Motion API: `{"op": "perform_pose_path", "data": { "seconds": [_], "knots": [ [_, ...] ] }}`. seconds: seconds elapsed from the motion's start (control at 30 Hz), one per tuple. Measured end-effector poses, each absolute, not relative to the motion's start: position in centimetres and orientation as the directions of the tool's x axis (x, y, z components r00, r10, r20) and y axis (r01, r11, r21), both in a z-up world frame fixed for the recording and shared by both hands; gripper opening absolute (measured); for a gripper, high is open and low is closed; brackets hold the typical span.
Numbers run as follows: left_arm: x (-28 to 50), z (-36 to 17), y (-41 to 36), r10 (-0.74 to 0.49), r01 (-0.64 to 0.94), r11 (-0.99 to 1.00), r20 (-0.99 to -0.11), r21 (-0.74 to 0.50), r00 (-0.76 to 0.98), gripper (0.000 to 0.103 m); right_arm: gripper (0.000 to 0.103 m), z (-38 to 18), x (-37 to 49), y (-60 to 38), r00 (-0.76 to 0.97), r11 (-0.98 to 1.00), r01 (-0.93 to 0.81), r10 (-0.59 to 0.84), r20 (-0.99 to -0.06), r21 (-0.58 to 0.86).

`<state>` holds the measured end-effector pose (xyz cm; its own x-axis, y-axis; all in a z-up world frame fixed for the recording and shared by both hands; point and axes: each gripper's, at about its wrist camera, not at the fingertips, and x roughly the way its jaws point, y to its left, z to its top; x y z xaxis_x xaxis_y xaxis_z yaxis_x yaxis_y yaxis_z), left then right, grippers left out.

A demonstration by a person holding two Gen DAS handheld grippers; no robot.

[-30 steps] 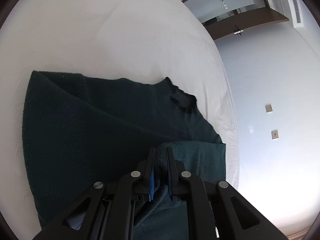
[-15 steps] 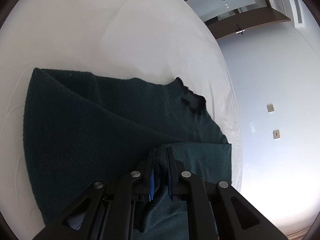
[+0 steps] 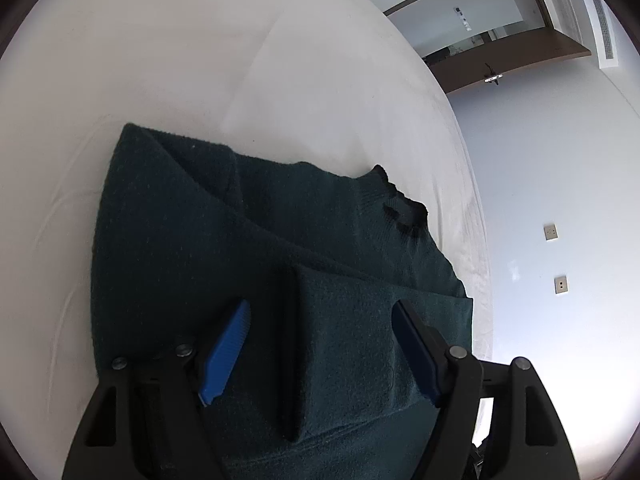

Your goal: Fold small clothes

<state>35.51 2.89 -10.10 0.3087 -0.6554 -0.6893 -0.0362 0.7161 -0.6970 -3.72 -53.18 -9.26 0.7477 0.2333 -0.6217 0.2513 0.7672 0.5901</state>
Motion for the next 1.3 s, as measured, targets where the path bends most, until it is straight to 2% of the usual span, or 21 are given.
{"op": "perform_pose_path", "data": {
  "seconds": [0.2, 0.27, 0.3, 0.33, 0.4, 0.53, 0.97, 1.07, 1.17, 1.3],
  "knots": [
    [33.5, -9.0, 0.3, -0.561, 0.069, 0.817, -0.762, -0.572, 0.322, 0.073, 0.065, -9.0, -3.8, -53.2, 0.754, 0.763, 0.253, 0.229, -0.616, 0.594],
    [33.4, -9.2, -0.1, -0.528, 0.071, 0.841, -0.783, -0.537, 0.328, 0.066, 0.065, -8.7, -3.8, -53.4, 0.752, 0.746, 0.259, 0.243, -0.613, 0.613],
    [33.4, -9.2, -0.2, -0.506, 0.066, 0.854, -0.795, -0.516, 0.334, 0.056, 0.065, -8.5, -3.9, -53.6, 0.753, 0.739, 0.255, 0.253, -0.608, 0.624],
    [33.3, -9.2, -0.3, -0.485, 0.064, 0.867, -0.806, -0.494, 0.339, 0.042, 0.065, -8.3, -3.8, -53.7, 0.755, 0.731, 0.247, 0.266, -0.599, 0.636],
    [33.2, -9.2, -0.6, -0.440, 0.065, 0.892, -0.829, -0.447, 0.344, 0.027, 0.065, -8.2, -3.4, -53.8, 0.750, 0.728, 0.252, 0.270, -0.604, 0.638],
    [32.9, -9.0, -1.0, -0.397, 0.098, 0.916, -0.844, -0.389, 0.361, 0.008, 0.065, -8.6, -2.9, -53.4, 0.739, 0.739, 0.267, 0.255, -0.624, 0.619],
    [32.4, -7.9, 0.5, -0.415, 0.071, 0.904, -0.823, -0.423, 0.388, 0.007, 0.065, -9.1, -2.9, -52.8, 0.748, 0.761, 0.245, 0.246, -0.617, 0.601],
    [33.0, -9.2, -0.2, -0.406, 0.101, 0.912, -0.845, -0.397, 0.349, 0.011, 0.065, -9.2, -2.7, -52.7, 0.745, 0.765, 0.244, 0.245, -0.620, 0.596],
    [32.9, -9.2, -0.1, -0.412, 0.110, 0.909, -0.834, -0.401, 0.366, 0.011, 0.065, -8.7, -2.7, -52.7, 0.733, 0.761, 0.245, 0.260, -0.628, 0.601],
    [32.8, -9.4, 0.0, -0.421, 0.117, 0.905, -0.824, -0.409, 0.378, 0.012, 0.065, -5.5, -2.6, -53.7, 0.785, 0.736, 0.170, 0.301, -0.541, 0.655]
  ]
}}
